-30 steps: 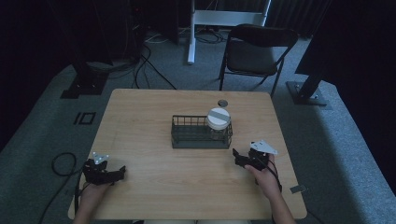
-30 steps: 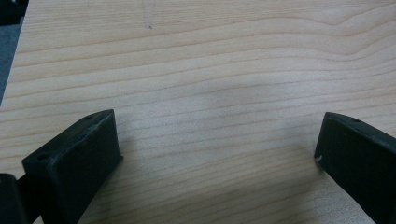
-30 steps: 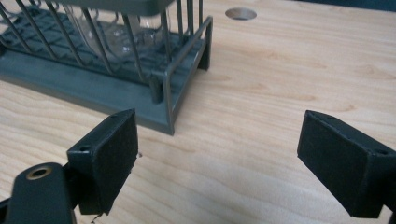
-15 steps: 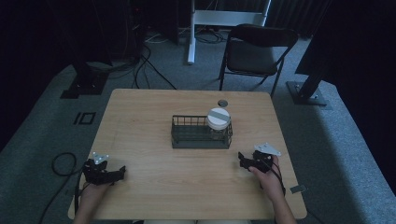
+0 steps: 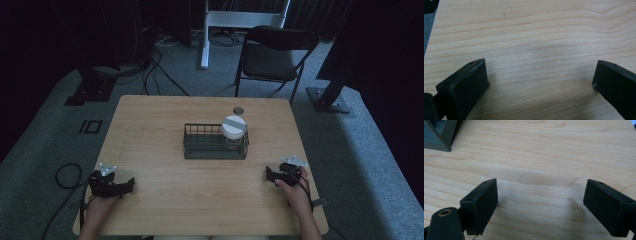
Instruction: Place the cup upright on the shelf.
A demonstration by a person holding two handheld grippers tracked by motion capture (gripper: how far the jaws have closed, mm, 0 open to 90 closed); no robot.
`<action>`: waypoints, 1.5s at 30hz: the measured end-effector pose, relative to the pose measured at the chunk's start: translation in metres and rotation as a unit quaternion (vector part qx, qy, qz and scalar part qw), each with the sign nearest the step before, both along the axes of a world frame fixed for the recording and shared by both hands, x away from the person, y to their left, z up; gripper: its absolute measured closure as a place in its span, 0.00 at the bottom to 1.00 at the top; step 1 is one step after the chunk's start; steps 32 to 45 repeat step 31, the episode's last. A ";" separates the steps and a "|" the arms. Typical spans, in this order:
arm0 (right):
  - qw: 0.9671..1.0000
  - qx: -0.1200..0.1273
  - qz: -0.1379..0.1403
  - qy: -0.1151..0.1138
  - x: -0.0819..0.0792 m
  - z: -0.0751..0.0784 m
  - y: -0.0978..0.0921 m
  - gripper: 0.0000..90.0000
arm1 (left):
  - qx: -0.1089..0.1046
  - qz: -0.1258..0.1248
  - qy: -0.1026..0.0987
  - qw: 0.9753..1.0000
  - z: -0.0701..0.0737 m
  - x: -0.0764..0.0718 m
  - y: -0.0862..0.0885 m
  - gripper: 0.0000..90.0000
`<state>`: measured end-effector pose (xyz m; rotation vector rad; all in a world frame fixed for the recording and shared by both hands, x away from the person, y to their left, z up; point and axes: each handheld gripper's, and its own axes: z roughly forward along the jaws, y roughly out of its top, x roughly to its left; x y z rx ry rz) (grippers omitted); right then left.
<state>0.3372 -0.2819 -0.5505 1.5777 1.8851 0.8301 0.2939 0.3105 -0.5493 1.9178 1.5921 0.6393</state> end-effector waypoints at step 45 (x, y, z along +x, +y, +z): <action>1.000 0.013 -0.018 0.021 -0.004 -0.001 -0.012 0.12 | 0.000 0.000 0.001 1.000 0.000 0.000 0.000 0.00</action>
